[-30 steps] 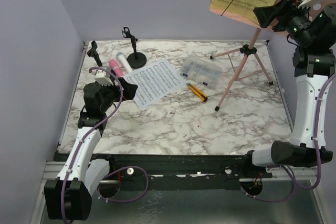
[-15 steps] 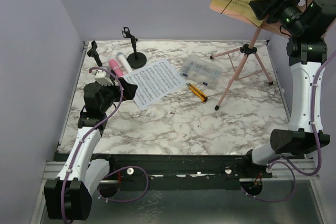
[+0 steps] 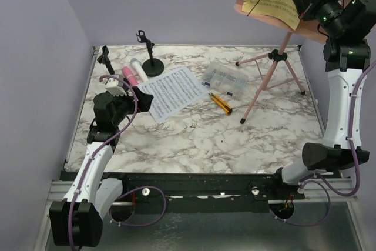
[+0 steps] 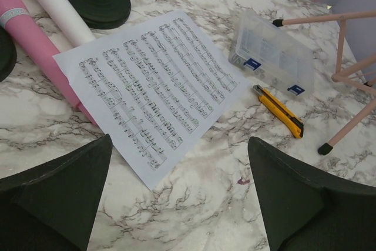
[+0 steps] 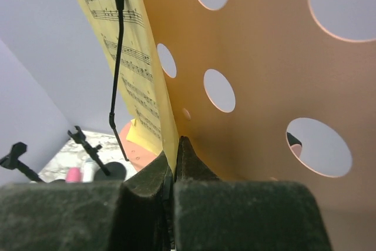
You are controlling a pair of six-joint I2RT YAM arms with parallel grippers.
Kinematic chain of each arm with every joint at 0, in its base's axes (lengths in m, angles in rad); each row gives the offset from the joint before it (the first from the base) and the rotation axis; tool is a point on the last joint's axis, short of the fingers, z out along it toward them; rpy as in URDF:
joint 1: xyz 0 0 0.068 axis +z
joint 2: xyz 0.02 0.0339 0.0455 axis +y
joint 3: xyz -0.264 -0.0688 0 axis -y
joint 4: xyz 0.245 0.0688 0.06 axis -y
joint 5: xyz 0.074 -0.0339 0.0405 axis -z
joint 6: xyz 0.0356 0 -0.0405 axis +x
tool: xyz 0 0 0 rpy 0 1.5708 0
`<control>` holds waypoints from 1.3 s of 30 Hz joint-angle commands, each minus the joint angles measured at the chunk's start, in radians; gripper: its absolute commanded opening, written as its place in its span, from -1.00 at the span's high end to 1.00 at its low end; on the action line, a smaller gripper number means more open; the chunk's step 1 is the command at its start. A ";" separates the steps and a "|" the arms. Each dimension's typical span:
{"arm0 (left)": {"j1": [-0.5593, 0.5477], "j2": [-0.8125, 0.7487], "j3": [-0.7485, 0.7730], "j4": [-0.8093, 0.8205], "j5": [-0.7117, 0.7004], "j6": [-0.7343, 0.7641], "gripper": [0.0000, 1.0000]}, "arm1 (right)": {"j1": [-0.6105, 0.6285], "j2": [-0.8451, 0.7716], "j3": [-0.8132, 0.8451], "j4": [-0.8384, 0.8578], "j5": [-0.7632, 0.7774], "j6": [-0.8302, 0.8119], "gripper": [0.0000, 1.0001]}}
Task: Pack up the instrument practice props
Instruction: Pick up the sheet music from the music stand.
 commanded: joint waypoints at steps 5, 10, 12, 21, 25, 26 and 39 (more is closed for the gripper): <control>-0.003 -0.008 0.006 -0.012 -0.009 0.014 -0.98 | 0.003 -0.091 0.032 -0.102 0.098 -0.203 0.99; -0.003 -0.011 0.004 -0.011 -0.010 0.013 -0.97 | 0.002 -0.100 0.137 -0.116 0.196 -0.284 0.99; -0.004 -0.011 0.004 -0.012 -0.010 0.013 -0.98 | 0.002 -0.097 0.180 -0.111 0.235 -0.307 0.99; -0.004 -0.009 0.004 -0.012 -0.013 0.014 -0.98 | 0.002 -0.056 0.395 -0.096 0.363 -0.392 0.99; -0.003 -0.005 0.004 -0.013 -0.015 0.014 -0.98 | 0.003 -0.057 0.487 -0.131 0.371 -0.392 0.99; -0.003 -0.005 0.005 -0.013 -0.013 0.014 -0.98 | 0.002 -0.060 0.497 -0.139 0.368 -0.390 0.99; -0.005 -0.008 -0.023 0.095 0.186 -0.010 -0.96 | 0.001 -0.162 0.243 -0.369 -0.504 -0.360 0.99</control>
